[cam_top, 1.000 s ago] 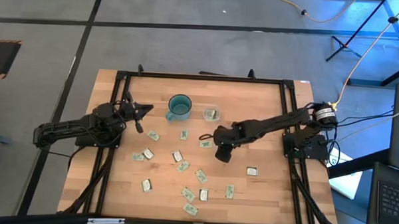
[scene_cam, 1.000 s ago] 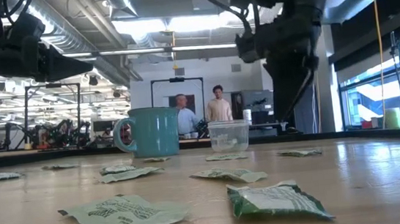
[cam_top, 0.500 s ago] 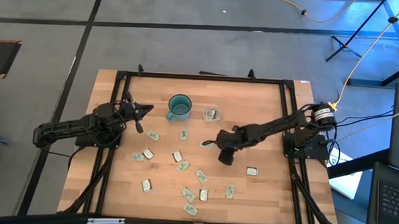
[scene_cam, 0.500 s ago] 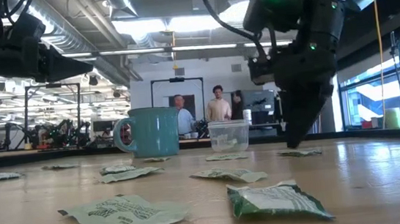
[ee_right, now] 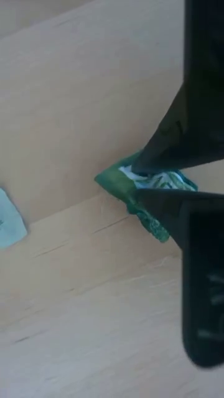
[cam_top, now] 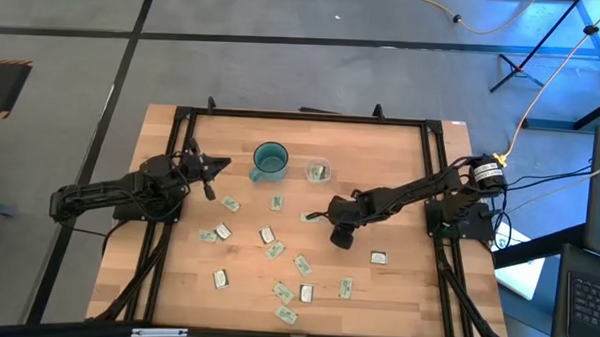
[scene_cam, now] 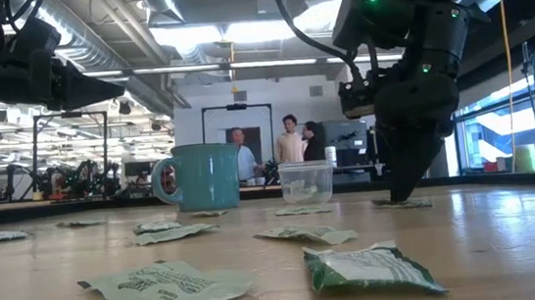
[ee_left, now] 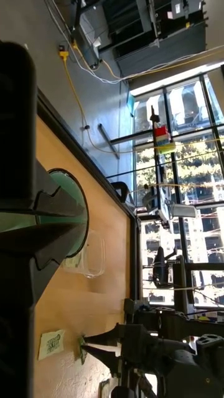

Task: Pick and place items into bin
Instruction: Put the green stevia packet into the transparent bin

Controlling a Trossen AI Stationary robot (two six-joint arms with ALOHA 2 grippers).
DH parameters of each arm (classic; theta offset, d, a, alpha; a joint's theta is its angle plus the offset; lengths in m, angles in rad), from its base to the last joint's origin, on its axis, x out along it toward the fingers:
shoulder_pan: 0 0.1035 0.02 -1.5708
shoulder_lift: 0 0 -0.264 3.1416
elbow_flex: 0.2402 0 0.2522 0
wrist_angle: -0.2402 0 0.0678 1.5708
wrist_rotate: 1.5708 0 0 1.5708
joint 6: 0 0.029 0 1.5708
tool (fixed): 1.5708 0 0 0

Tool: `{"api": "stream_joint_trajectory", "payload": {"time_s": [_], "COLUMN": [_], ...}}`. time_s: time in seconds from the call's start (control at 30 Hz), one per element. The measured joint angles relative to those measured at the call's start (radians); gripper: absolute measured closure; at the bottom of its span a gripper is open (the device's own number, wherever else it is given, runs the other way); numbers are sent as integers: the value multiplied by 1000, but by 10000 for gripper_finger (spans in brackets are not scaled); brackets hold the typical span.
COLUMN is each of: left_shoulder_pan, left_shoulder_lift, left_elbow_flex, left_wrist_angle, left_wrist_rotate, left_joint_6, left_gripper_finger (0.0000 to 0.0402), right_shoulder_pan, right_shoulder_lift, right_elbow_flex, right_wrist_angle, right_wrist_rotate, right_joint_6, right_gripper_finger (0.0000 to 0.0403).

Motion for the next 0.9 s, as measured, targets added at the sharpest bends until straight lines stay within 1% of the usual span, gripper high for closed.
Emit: {"api": "stream_joint_trajectory", "payload": {"time_s": [0.13,0.2,0.37,0.6,0.8,0.9], "left_shoulder_pan": [0,0,0,0,0,0], "left_shoulder_lift": [0,0,0,0,0,0], "left_elbow_flex": [0,0,0,0,0,0], "left_wrist_angle": [0,0,0,0,0,0], "left_wrist_rotate": [0,0,0,0,0,0], "left_joint_6": [0,0,0,0,0,0], "left_gripper_finger": [382,382,382,382,382,382], "right_shoulder_pan": [0,0,-1,-21,-80,-120], "right_shoulder_lift": [0,0,6,6,5,4], "right_elbow_flex": [0,5,58,208,346,402], "right_wrist_angle": [0,-7,-51,-119,-126,-126], "right_wrist_rotate": [0,0,-4,-1,80,87], "right_joint_6": [-5,-6,-35,-181,-325,-394], "right_gripper_finger": [389,397,391,400,395,395]}}
